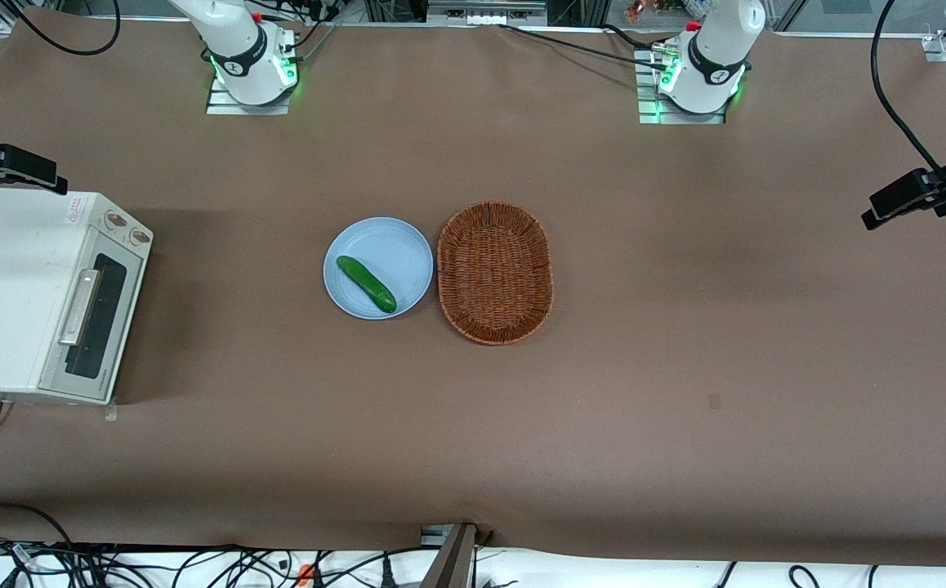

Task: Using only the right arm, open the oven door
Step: 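Move the right gripper toward the silver handle of the white toaster oven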

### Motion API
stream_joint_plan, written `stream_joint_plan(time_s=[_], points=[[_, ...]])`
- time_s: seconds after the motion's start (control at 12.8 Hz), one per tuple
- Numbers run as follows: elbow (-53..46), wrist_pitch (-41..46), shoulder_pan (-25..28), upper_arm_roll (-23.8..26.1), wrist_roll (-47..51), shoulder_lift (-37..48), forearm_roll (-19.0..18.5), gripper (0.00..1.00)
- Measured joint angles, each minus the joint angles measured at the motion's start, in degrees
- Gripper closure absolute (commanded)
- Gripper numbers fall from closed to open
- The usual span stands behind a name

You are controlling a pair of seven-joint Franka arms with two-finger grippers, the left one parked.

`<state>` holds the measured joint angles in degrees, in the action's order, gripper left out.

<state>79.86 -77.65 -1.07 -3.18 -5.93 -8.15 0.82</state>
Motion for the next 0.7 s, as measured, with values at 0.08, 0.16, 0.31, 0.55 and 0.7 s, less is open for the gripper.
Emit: stream_joint_plan(time_s=[0.08,0.16,0.31,0.55,0.7], points=[[0.0,-0.13,0.0,0.0,0.0,-0.07,0.0,0.0],[-0.01,-0.41,0.0,0.0,0.0,-0.06,0.0,0.0],[-0.06,-0.56,0.0,0.0,0.01,-0.05,0.0,0.0],[-0.06,-0.58,0.0,0.0,0.03,-0.05,0.0,0.0],[-0.06,-0.58,0.0,0.01,0.03,-0.05,0.0,0.0]])
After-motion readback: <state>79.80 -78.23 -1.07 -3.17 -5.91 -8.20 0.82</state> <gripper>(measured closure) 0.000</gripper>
